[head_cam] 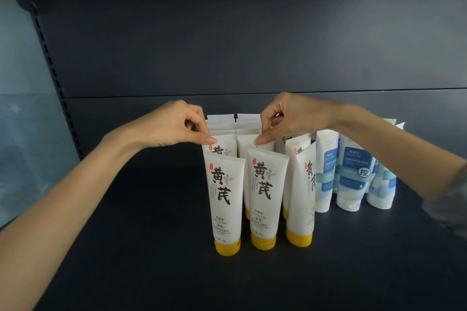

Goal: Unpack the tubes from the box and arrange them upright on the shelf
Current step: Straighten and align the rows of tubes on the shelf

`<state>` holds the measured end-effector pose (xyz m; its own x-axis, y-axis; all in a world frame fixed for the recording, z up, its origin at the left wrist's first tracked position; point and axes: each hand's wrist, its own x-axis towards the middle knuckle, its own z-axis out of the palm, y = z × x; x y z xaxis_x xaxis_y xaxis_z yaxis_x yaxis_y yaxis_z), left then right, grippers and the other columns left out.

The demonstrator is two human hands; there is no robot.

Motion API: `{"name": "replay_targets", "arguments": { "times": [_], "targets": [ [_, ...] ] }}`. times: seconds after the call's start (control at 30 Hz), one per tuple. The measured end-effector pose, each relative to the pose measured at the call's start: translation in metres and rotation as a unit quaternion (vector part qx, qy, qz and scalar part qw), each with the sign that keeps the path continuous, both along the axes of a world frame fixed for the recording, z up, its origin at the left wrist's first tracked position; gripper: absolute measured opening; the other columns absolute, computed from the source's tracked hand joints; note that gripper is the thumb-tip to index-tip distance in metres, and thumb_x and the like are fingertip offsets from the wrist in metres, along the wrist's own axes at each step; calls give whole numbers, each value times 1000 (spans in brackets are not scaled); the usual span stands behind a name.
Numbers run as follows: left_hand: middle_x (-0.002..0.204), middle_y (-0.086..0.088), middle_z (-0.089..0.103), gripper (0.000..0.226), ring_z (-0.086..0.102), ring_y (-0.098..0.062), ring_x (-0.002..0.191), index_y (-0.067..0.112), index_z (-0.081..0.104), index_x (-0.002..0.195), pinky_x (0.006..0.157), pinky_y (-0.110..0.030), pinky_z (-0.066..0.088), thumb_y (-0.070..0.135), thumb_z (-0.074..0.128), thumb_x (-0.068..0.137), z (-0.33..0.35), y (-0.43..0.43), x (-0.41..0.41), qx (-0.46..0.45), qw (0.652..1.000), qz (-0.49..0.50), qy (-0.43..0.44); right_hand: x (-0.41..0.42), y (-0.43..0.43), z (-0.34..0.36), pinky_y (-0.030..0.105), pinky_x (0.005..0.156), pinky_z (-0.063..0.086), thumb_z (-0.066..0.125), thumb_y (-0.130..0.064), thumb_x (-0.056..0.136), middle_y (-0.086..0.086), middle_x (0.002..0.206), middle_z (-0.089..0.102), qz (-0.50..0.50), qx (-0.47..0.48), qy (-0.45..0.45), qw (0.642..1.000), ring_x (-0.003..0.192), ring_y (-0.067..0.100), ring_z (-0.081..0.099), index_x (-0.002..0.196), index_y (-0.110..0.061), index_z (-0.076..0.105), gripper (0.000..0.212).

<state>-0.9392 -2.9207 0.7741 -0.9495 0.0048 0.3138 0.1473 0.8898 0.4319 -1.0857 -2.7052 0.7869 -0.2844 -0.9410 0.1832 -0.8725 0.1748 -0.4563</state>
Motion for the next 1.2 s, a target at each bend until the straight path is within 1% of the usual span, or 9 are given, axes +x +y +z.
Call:
{"name": "replay_targets", "arguments": {
  "times": [0.17, 0.4, 0.5, 0.6, 0.7, 0.83, 0.97, 1.07, 1.2],
  "targets": [
    [80, 2, 60, 24, 45, 0, 60, 29, 76, 69, 57, -13, 38, 50, 71, 59, 0, -1, 2, -3, 1000, -4, -2, 3, 1, 1, 12, 59, 40, 76, -33, 76, 0, 63, 58, -2, 11, -2, 1000, 55, 4, 45, 62, -18, 68, 22],
    [82, 5, 63, 28, 47, 2, 59, 32, 76, 70, 56, -11, 38, 56, 72, 55, 4, -2, 5, 3, 1000, -4, -22, 6, 2, 4, 23, 63, 41, 74, -42, 76, 9, 69, 55, -1, 47, 4, 999, 59, 9, 44, 68, -22, 69, 22],
    [83, 6, 63, 31, 47, 2, 59, 33, 76, 70, 57, -15, 39, 58, 72, 53, 3, -2, 5, 0, 1000, -5, -25, 7, 5, 8, 36, 78, 46, 68, -57, 70, 14, 90, 64, -3, 68, 28, 997, 75, 20, 53, 78, -25, 71, 33],
    [83, 8, 63, 32, 46, 1, 59, 36, 75, 72, 58, -18, 38, 61, 71, 52, 4, 0, 5, -2, 1000, 3, -18, 6, 13, 17, 37, 97, 45, 65, -61, 68, 6, 100, 68, -18, 85, 24, 996, 96, 22, 60, 89, -24, 73, 43],
    [82, 17, 62, 34, 48, 2, 60, 38, 75, 75, 58, -16, 40, 62, 69, 53, 4, 7, 2, 18, 1000, -5, 24, -1, 26, 26, 35, 97, 45, 65, -59, 72, 0, 95, 70, -22, 111, 26, 993, 95, 18, 60, 90, -26, 73, 39],
    [79, 21, 61, 33, 46, -5, 62, 37, 75, 75, 62, -25, 42, 62, 67, 54, 1, 19, -6, 45, 996, -11, 77, -4, 40, 29, 31, 83, 45, 67, -59, 72, 8, 87, 65, -21, 143, 34, 989, 78, 19, 55, 88, -34, 74, 30],
    [79, 23, 60, 37, 45, -4, 61, 34, 76, 78, 62, -27, 42, 62, 67, 56, -4, 31, -13, 29, 998, -23, 46, -6, 44, 23, 45, 101, 44, 69, -57, 65, 14, 100, 65, -40, 153, 42, 987, 97, 30, 58, 85, -34, 74, 31],
    [79, 20, 60, 36, 47, -9, 62, 31, 76, 78, 61, -26, 42, 59, 68, 58, -6, 35, -17, 25, 998, -31, 40, -4, 44, 19, 44, 96, 47, 68, -56, 64, 11, 92, 68, -62, 125, 49, 989, 88, 26, 59, 80, -27, 74, 33],
    [78, 15, 60, 27, 51, -17, 69, 28, 77, 76, 64, -29, 43, 51, 71, 63, -6, 36, -18, 21, 998, -28, 49, -6, 43, 15, 28, 67, 40, 73, -41, 76, 8, 71, 61, -69, 84, 61, 992, 62, 8, 46, 74, -21, 73, 20]
  ]
}}
